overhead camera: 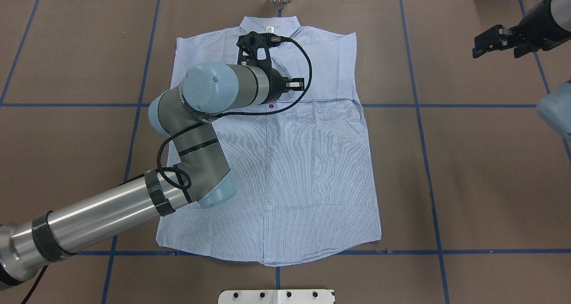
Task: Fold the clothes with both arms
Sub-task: 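Carry the grasped sleeve with the left gripper across the shirt front, then release the sleeve and withdraw the left gripper while the right gripper lowers, then lower both grippers to the shirt's bottom hem corners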
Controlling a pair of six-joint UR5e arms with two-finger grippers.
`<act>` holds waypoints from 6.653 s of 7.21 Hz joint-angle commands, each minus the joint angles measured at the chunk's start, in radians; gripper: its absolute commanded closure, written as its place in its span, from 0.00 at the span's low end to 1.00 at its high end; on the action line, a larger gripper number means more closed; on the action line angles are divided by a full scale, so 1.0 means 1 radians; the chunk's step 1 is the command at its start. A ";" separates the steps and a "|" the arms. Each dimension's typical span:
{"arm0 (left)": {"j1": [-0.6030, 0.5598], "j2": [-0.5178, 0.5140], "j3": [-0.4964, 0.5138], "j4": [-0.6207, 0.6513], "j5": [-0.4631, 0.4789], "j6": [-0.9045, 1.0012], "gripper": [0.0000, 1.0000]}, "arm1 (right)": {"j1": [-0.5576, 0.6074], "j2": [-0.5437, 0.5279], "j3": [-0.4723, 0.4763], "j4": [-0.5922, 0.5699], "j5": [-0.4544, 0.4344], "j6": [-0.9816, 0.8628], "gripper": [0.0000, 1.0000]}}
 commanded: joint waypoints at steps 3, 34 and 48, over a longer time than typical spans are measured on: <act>0.039 -0.039 0.042 -0.007 0.006 -0.010 0.75 | 0.000 0.000 -0.008 0.000 0.000 -0.001 0.00; 0.394 0.881 -0.722 0.243 0.215 -0.346 0.45 | -0.916 -0.259 0.468 0.095 -0.815 0.910 0.00; 0.424 0.892 -0.720 0.246 0.211 -0.346 1.00 | -0.917 -0.271 0.462 0.097 -0.815 0.911 0.00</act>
